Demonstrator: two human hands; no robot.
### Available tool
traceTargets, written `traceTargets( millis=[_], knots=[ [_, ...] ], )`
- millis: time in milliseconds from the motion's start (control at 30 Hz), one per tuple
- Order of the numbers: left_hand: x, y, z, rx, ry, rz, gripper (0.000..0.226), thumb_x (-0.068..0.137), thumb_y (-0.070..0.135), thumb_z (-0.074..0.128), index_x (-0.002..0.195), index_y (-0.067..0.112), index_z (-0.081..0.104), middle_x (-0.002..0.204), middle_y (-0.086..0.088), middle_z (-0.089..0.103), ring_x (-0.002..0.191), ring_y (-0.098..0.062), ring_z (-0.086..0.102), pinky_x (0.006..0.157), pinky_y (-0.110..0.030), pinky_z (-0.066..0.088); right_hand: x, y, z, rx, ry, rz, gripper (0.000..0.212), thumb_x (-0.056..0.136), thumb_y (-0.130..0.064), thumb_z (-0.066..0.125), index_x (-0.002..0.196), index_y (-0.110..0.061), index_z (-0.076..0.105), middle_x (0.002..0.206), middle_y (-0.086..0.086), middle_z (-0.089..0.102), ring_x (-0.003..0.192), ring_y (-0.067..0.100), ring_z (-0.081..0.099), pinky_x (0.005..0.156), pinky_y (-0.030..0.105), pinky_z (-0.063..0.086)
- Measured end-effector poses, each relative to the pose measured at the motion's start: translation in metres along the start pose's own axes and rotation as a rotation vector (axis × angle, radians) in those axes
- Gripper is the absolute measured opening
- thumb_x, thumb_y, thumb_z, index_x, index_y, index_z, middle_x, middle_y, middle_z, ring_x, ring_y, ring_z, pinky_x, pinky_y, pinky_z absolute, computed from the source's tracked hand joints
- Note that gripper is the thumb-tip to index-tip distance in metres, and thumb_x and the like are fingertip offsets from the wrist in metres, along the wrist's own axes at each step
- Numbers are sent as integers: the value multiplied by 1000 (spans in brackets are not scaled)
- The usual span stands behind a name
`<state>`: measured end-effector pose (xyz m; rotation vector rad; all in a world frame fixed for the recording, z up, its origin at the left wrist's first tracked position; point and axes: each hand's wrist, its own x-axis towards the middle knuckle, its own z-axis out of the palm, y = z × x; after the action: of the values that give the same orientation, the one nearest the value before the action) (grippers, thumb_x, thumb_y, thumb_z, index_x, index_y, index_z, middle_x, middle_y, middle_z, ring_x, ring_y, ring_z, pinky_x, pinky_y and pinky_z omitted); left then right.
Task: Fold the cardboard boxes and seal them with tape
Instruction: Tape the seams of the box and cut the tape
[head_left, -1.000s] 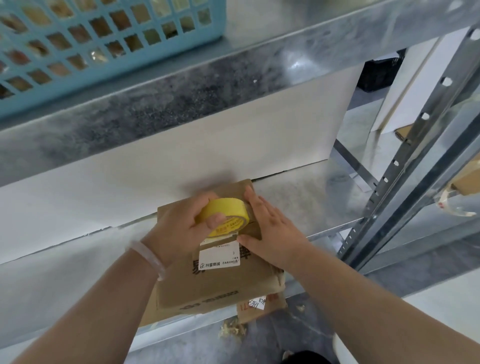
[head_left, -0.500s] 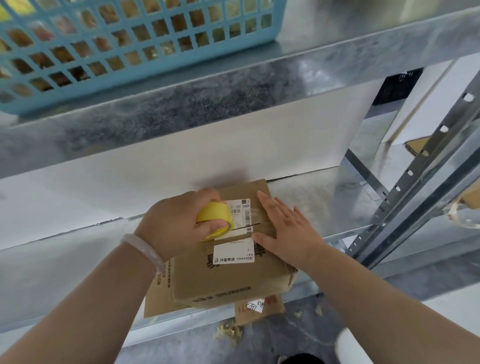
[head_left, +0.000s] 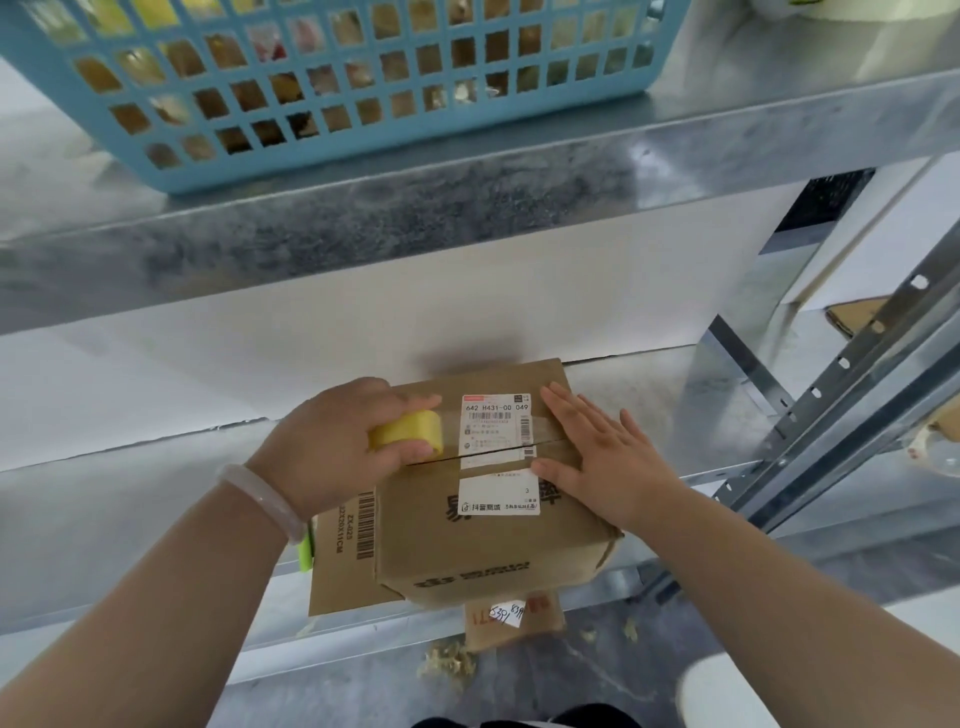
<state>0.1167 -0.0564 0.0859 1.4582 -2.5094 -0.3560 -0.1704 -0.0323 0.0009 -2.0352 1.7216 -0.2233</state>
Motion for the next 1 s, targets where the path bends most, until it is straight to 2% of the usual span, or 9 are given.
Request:
traceTargets(
  millis=[100,200,267,433,533,600,700,833,1000],
  knots=[
    [-7,-2,-2,217,12,5,59,77,72,37,130,51,49,82,30,37,83,0,44,70,-22,33,0,-2,0,-26,-8,5,78,90,-71,33,151,-46,-8,157,-28,-12,148,3,-6,122,44,-5],
    [-11,0,-4,133,5,-62,49,83,59,58,130,46,48,100,23,54,89,-5,52,75,-24,38,0,-2,-1,-35,-12,13,75,89,-72,32,151,-46,-2,158,-27,-11,148,4,-5,122,46,-5],
    [-15,-5,-6,56,7,-92,44,82,57,61,121,40,51,106,15,60,88,-7,54,75,-24,40,0,-2,-1,-40,-15,18,74,89,-72,31,151,-47,-1,158,-27,-10,149,5,-3,121,47,-5],
    [-18,-19,-8,39,27,-80,62,69,76,42,117,40,59,105,19,58,92,-4,51,79,-24,39,1,-3,-3,-66,-3,27,72,89,-72,31,151,-47,3,159,-26,-6,149,4,-3,121,47,-8],
    [-20,-22,-9,13,57,-146,46,73,71,52,106,39,58,97,19,58,86,-5,53,74,-27,41,1,-3,-3,-80,6,31,70,90,-70,30,151,-47,6,159,-27,-4,149,4,-4,120,47,-9],
    [-26,-30,-9,-25,84,-162,42,71,73,46,96,41,54,89,18,58,81,-3,53,68,-28,44,1,-3,-2,-76,8,34,70,90,-70,29,151,-47,6,158,-27,-4,149,4,-4,120,47,-9],
    [-33,-38,-8,-94,93,-182,39,71,72,42,92,40,54,86,18,59,81,-3,55,67,-25,43,1,-3,-1,-68,13,32,70,89,-72,28,151,-48,6,159,-27,-4,149,4,-3,120,47,-9],
    [-35,-48,-4,218,39,-123,48,74,74,35,88,35,60,76,13,59,72,-14,57,72,-31,41,-1,-4,-2,-66,2,38,71,89,-72,30,151,-48,5,158,-27,-6,149,4,-4,120,47,-10],
    [-39,-65,13,284,-20,-140,61,71,82,28,93,36,61,82,13,63,77,-15,60,75,-31,39,0,-6,-4,-72,-11,47,72,89,-72,29,152,-47,4,158,-27,-7,148,4,-5,120,46,-10]
  ],
)
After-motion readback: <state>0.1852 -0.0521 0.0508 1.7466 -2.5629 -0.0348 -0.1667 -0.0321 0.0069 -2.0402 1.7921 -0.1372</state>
